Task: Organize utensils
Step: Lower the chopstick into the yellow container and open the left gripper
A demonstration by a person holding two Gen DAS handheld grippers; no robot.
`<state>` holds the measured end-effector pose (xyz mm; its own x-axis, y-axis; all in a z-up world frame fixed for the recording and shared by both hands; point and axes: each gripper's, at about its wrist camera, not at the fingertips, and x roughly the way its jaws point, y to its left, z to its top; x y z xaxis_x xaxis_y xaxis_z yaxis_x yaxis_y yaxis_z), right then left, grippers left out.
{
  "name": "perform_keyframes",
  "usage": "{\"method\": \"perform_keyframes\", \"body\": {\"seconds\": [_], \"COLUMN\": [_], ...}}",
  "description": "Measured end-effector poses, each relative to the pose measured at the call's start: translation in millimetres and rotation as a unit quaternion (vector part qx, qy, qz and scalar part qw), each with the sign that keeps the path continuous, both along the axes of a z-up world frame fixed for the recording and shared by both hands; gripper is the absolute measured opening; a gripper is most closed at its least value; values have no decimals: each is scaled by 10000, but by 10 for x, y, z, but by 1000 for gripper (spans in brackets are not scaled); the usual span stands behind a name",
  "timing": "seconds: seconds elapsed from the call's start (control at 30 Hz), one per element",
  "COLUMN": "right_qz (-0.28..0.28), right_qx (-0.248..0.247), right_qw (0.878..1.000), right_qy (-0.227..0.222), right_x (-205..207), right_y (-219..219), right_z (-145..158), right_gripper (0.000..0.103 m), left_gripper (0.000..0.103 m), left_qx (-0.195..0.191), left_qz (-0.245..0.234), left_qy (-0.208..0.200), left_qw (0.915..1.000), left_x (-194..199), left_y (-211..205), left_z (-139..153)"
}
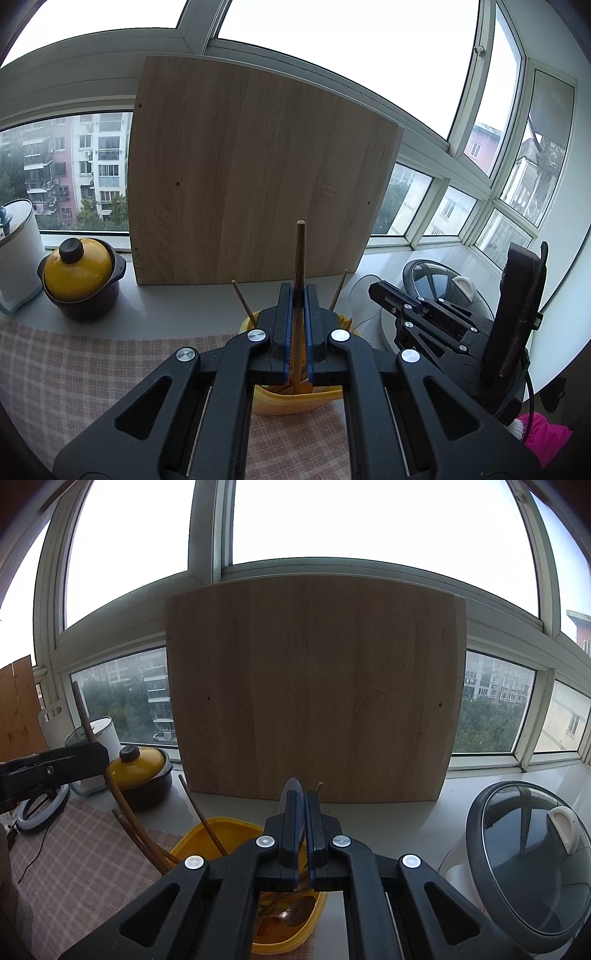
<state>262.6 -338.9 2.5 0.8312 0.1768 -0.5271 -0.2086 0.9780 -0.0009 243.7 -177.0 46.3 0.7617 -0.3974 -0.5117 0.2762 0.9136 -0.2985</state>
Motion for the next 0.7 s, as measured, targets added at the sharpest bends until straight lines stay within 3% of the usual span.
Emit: {"method": "perform_keyframes", "body": {"seconds": [0.7], "right_qz": [238], "right_qx": [379], "right_qw": [9964], "right_qy": [722], "right_x": [33], "right_y": [19], "right_z": [-188], "right_gripper": [2], "left_gripper": [3], "left_qx": [226], "left_qz": [-33], "left_qy": [333], "left_qw": [9992], "left_x": [-79], "left_y": [-8], "left_z": [-352]}}
